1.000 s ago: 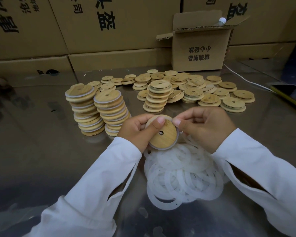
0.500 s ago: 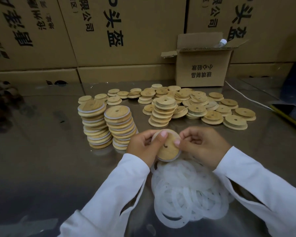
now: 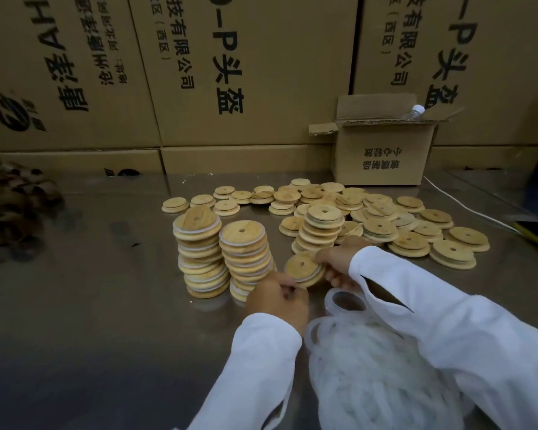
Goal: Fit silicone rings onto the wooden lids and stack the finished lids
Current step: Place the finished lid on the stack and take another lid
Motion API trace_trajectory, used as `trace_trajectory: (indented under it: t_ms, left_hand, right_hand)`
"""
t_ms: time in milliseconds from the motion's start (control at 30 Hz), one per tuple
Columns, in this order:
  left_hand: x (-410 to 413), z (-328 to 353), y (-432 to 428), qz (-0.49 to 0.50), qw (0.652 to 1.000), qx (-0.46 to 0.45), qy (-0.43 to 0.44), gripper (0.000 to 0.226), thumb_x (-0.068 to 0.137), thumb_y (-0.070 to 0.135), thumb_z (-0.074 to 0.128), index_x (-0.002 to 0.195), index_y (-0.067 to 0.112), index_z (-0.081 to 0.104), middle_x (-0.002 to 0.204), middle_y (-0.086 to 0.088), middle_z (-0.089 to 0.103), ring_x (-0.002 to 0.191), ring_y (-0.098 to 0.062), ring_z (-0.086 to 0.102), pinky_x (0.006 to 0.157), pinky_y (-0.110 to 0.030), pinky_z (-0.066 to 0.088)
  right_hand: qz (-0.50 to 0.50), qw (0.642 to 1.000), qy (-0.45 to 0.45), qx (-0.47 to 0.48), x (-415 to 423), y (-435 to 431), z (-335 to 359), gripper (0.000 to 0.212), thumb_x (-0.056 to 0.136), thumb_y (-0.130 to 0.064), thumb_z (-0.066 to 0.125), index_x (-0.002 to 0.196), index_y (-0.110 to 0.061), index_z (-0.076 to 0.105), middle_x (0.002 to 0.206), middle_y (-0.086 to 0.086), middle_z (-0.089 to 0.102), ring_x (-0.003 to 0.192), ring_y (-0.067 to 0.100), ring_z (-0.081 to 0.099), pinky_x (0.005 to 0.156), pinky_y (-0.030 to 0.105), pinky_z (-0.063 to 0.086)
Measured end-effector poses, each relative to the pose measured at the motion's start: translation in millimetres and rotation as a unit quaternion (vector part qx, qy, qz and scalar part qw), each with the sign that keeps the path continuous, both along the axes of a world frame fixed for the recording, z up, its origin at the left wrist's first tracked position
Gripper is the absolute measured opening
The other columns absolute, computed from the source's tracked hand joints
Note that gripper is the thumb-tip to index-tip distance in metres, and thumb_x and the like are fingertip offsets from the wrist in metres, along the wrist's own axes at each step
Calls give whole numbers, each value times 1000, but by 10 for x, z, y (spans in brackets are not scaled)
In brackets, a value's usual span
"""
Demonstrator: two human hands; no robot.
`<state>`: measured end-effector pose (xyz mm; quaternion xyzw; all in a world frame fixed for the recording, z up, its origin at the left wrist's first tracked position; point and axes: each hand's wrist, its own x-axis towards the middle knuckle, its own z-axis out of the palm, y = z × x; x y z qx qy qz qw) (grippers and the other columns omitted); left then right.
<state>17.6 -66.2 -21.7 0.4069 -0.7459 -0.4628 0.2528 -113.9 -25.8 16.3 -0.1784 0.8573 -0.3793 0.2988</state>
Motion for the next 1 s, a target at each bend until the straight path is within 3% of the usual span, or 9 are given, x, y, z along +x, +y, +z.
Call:
trace_trajectory:
  t_ms: [133, 267, 433, 533, 633, 700, 767, 867, 1000]
  left_hand:
    - [-6, -5, 10, -2, 1000, -6, -19, 22, 86, 22, 56, 108, 21, 59, 106, 0, 63, 103, -20, 57, 77, -20, 37]
    - [-10, -1, -48, 0, 1000, 15, -19, 22, 86, 22, 56, 109, 22, 56, 109, -1, 61, 104, -22, 56, 81, -24, 41]
    - [1, -8, -146, 17, 999, 28, -4, 22, 87, 18, 55, 108, 19, 58, 106, -3, 62, 98, -23, 57, 79, -25, 42]
    - [12, -12, -208, 22, 999, 26, -2, 19, 88, 17, 54, 106, 20, 57, 102, -1, 61, 93, -20, 55, 76, -23, 38]
    - [3, -8, -248, 26, 999, 32, 10, 19, 88, 15, 54, 107, 17, 56, 101, -3, 61, 91, -20, 55, 75, -24, 37]
    - [-10, -2, -252, 29, 999, 32, 17, 22, 88, 14, 55, 110, 15, 57, 102, -4, 61, 92, -19, 54, 76, -24, 37]
    - [-21, -3, -242, 28, 999, 27, 19, 23, 89, 13, 54, 112, 14, 56, 107, -7, 61, 94, -20, 54, 78, -24, 38]
    - [-17, 2, -205, 25, 1000, 10, 14, 22, 90, 14, 52, 112, 14, 55, 110, -8, 60, 96, -21, 53, 78, -24, 36]
    - [10, 33, -162, 41, 998, -14, 38, 17, 88, 13, 54, 105, 16, 55, 90, 1, 57, 84, -17, 51, 74, -23, 35]
  right_hand:
    - [41, 995, 72, 52, 35, -70, -54, 21, 84, -19, 52, 69, -5, 53, 59, 9, 54, 48, 22, 47, 45, 22, 40]
    - [95, 968, 194, 129, 24, -115, -66, 28, 82, -37, 54, 83, -9, 55, 73, 6, 58, 66, 26, 56, 62, 27, 45]
    - [114, 937, 276, 181, 45, -200, -71, 38, 82, -44, 57, 65, -15, 42, 64, 1, 44, 57, 17, 42, 47, 24, 28]
    - [83, 952, 269, 115, 52, -215, -27, 28, 82, -37, 56, 65, -15, 51, 65, 3, 49, 61, 20, 47, 51, 23, 32]
    - [-16, 938, 343, -53, -7, -151, 64, 16, 81, -34, 56, 71, -22, 57, 64, -2, 56, 67, 21, 54, 58, 24, 38]
    - [-61, 911, 389, -118, -73, -120, 129, 18, 79, -40, 60, 84, -25, 54, 80, -4, 60, 78, 19, 56, 63, 27, 40]
    - [-69, 898, 428, -69, -195, -130, 150, 41, 74, -50, 64, 105, -26, 50, 110, 0, 56, 107, 23, 48, 83, 36, 41]
    - [-45, 915, 394, 68, -324, -149, 148, 76, 66, -66, 62, 128, -29, 39, 134, 4, 44, 131, 28, 29, 103, 47, 25]
    - [-29, 962, 271, -2, -419, -175, 98, 80, 65, -64, 66, 130, -24, 44, 136, 6, 47, 128, 30, 38, 104, 42, 35]
